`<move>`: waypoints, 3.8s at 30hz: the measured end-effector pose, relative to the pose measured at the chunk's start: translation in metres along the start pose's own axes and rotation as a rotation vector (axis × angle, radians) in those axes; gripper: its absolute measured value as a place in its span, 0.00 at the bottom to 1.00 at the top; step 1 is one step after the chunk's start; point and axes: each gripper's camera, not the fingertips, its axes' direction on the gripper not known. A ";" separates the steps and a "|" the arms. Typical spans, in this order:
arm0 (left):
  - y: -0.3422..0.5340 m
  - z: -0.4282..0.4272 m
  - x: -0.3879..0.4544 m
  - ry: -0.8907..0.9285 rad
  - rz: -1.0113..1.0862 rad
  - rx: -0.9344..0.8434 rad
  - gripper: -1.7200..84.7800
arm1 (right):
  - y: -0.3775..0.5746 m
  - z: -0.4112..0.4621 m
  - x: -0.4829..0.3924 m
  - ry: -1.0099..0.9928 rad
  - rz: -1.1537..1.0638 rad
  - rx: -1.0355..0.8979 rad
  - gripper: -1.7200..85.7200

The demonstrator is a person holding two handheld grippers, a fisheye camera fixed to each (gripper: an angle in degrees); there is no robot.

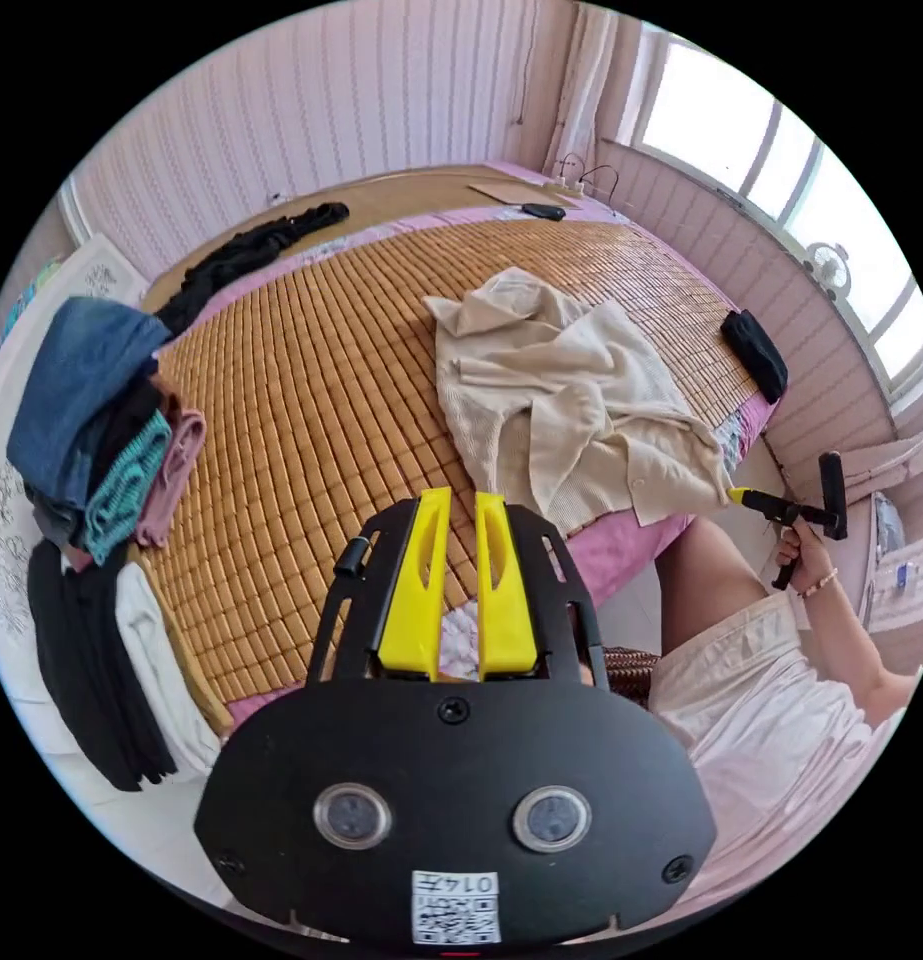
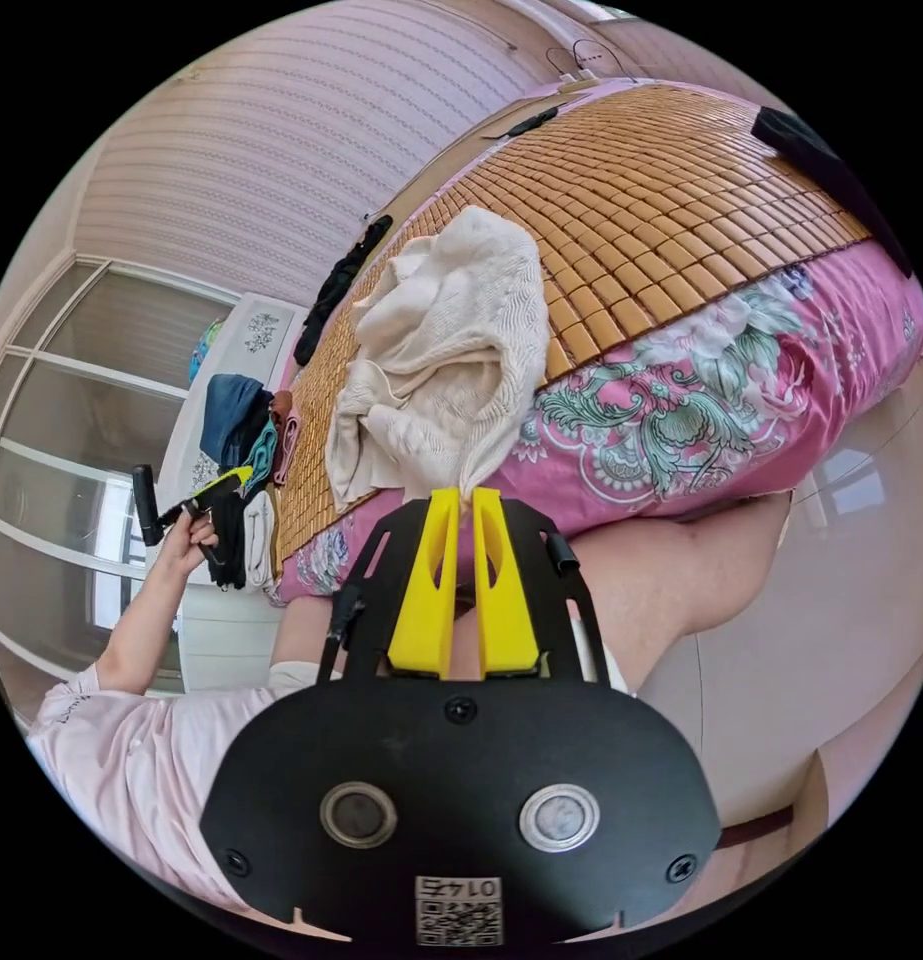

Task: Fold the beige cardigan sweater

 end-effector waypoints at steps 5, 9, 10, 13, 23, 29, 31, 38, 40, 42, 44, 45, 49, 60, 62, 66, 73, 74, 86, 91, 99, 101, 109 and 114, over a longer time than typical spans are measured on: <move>-0.001 0.072 0.000 0.107 -0.100 -0.099 0.09 | -0.012 -0.023 -0.013 -0.005 -0.017 0.000 0.04; -0.025 0.096 0.000 0.114 -0.119 -0.092 0.12 | -0.013 -0.041 -0.028 0.009 -0.026 0.020 0.03; -0.034 0.104 -0.001 0.119 -0.124 -0.099 0.13 | -0.012 -0.049 -0.034 0.018 -0.032 0.036 0.03; -0.055 0.127 -0.002 0.104 -0.134 -0.130 0.13 | -0.015 -0.068 -0.052 0.067 -0.073 0.037 0.03; -0.077 0.164 0.019 0.156 0.017 -0.203 0.02 | -0.073 -0.115 -0.086 0.293 -0.192 -0.021 0.03; -0.026 0.146 0.026 0.269 0.072 -0.179 0.03 | -0.084 -0.122 -0.088 0.422 -0.223 -0.147 0.03; -0.019 0.140 0.026 0.227 0.055 -0.174 0.04 | -0.085 -0.133 -0.096 0.528 -0.213 -0.074 0.03; -0.058 0.122 0.054 0.003 0.123 -0.035 0.08 | -0.125 -0.084 -0.186 0.369 -0.517 -0.033 0.09; -0.080 0.130 0.067 -0.012 0.139 -0.023 0.09 | -0.140 -0.050 -0.211 0.350 -0.601 -0.133 0.12; -0.102 0.139 0.081 -0.007 0.160 -0.009 0.09 | -0.153 -0.021 -0.233 0.341 -0.662 -0.211 0.15; -0.129 0.152 0.100 0.000 0.204 -0.001 0.09 | -0.167 0.012 -0.254 0.369 -0.718 -0.281 0.17; -0.135 0.156 0.104 0.001 0.215 -0.011 0.09 | -0.170 0.019 -0.257 0.383 -0.726 -0.289 0.17; -0.165 0.192 0.129 0.005 0.296 -0.089 0.11 | -0.174 0.052 -0.247 0.485 -0.770 -0.321 0.13; -0.179 0.206 0.133 -0.056 0.350 -0.116 0.10 | -0.223 -0.096 -0.194 0.123 -0.563 -0.112 0.04; -0.186 0.199 0.128 -0.062 0.352 -0.077 0.10 | -0.244 -0.170 -0.166 0.054 -0.499 0.083 0.04; -0.198 0.197 0.128 -0.027 0.353 -0.036 0.10 | -0.258 -0.301 -0.089 0.074 -0.244 0.484 0.04; -0.221 0.259 0.142 0.110 0.305 -0.171 0.09 | -0.215 -0.358 0.077 0.157 0.244 0.403 0.02; -0.219 0.259 0.133 0.156 0.282 -0.112 0.06 | -0.200 -0.357 0.080 0.186 0.230 0.396 0.02; -0.088 0.123 -0.094 -0.151 -0.400 0.223 0.01 | -0.164 -0.270 0.030 0.114 -0.084 0.115 0.02; 0.018 0.102 -0.186 -0.204 -0.818 0.122 0.01 | -0.202 -0.197 -0.042 0.238 -0.372 -0.044 0.02; -0.053 0.114 -0.155 -0.112 -0.494 0.243 0.06 | -0.276 -0.055 -0.150 0.492 -0.697 -0.049 0.01; -0.104 0.158 -0.131 -0.038 -0.350 0.189 0.08 | -0.301 -0.003 -0.158 0.598 -0.697 -0.071 0.01; -0.190 0.271 -0.089 0.009 -0.075 0.008 0.06 | -0.307 0.100 -0.158 0.832 -0.845 -0.058 0.01; -0.209 0.281 -0.102 -0.062 -0.034 0.007 0.04 | -0.325 0.135 -0.164 0.941 -0.879 0.012 0.01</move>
